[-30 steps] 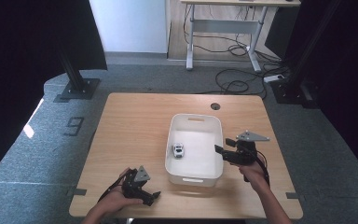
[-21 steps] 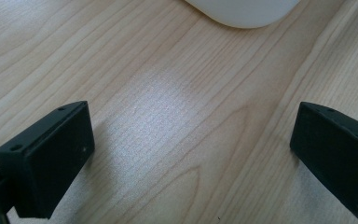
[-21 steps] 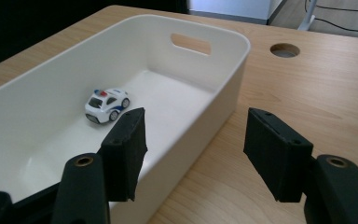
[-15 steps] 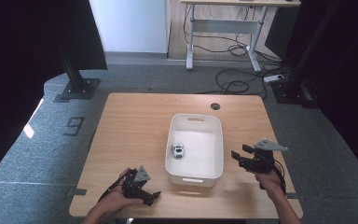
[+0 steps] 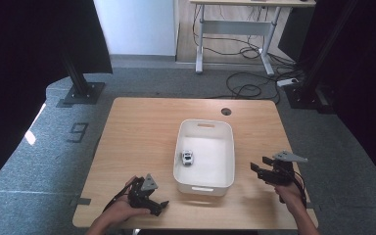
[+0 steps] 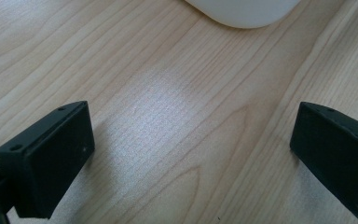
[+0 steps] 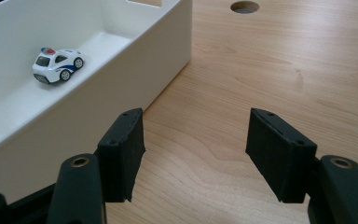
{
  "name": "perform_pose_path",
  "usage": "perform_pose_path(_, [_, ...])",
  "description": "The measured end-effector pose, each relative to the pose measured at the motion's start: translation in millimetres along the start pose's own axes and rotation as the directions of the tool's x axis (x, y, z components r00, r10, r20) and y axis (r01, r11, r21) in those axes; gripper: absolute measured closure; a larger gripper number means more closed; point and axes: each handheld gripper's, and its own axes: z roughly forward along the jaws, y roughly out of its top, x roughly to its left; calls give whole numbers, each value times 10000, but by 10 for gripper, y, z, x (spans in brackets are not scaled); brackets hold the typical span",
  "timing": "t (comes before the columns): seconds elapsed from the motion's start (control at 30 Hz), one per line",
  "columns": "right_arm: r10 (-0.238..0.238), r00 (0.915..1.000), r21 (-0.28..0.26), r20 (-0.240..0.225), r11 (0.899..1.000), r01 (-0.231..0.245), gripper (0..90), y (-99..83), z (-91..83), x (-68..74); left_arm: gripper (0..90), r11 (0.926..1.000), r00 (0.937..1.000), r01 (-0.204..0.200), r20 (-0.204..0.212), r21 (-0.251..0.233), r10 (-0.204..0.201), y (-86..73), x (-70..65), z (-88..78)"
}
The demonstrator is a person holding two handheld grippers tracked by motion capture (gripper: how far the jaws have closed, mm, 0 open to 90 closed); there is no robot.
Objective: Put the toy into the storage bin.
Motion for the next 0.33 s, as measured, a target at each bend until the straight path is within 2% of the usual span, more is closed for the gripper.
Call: perform_pose_path(0.33, [148, 9998, -71, 157, 9999, -147, 358, -25, -14, -65, 0, 10000, 10000, -4, 8, -1, 4, 0, 1, 1])
